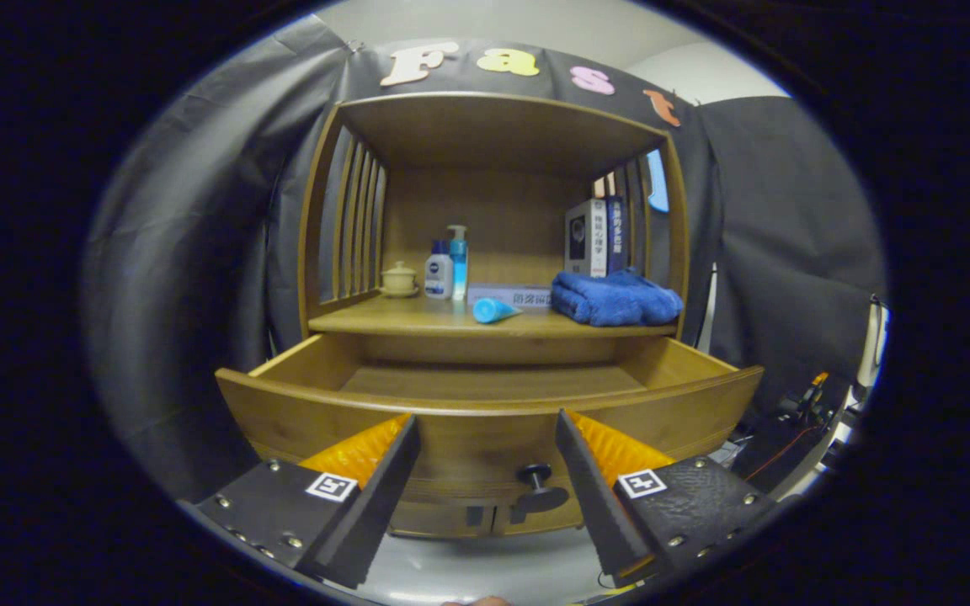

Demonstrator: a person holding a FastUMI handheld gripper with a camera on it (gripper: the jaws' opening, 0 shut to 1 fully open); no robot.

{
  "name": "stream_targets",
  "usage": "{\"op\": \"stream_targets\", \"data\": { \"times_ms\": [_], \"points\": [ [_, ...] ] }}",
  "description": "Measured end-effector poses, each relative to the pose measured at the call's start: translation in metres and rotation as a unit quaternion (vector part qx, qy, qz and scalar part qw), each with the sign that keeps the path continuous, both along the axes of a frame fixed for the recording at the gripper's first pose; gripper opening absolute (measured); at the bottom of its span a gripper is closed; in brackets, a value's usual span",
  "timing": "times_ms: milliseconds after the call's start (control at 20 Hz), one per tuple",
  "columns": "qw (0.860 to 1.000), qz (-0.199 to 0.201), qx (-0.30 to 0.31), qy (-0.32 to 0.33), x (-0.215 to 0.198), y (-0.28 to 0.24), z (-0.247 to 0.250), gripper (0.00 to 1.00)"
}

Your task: Pull open the drawer, take out the items inside it, and place them on the countertop above the cabinet.

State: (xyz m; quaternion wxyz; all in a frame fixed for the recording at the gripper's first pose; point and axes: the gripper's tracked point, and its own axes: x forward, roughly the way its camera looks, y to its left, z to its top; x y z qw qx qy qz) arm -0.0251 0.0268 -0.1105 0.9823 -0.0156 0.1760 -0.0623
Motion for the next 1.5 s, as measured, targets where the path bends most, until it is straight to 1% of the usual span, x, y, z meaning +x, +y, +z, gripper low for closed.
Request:
{"op": "stream_targets", "data": {
  "times_ms": [50, 100, 150, 350, 400, 450, 500, 550, 600, 650, 1200, 1500],
  "points": [
    [1.000, 0.011, 0.018, -0.013, 0.009, 0.004, 0.002, 0.97],
    [1.000, 0.012, 0.019, -0.013, 0.001, 0.001, 0.001, 0.97],
    [0.999, 0.016, 0.020, -0.018, 0.005, 0.001, 0.004, 0.97],
    [0.999, 0.022, 0.007, -0.030, 0.013, -0.003, 0.003, 0.96],
    [0.999, 0.018, 0.003, -0.036, 0.022, -0.005, 0.006, 0.96],
    [1.000, 0.019, 0.003, -0.021, 0.025, -0.005, 0.000, 0.97],
    [0.999, 0.024, -0.001, -0.022, 0.028, -0.002, -0.003, 0.97],
    [1.000, 0.027, -0.006, -0.006, 0.035, -0.005, -0.007, 0.98],
    [1.000, 0.029, -0.009, -0.003, 0.035, -0.006, -0.007, 0.99],
    [0.999, 0.031, -0.010, 0.002, 0.044, -0.005, -0.006, 1.00],
    [1.000, 0.026, 0.005, -0.002, 0.108, -0.009, -0.022, 1.00],
    [1.000, 0.022, 0.012, -0.002, 0.132, -0.009, -0.029, 1.00]
  ]
}}
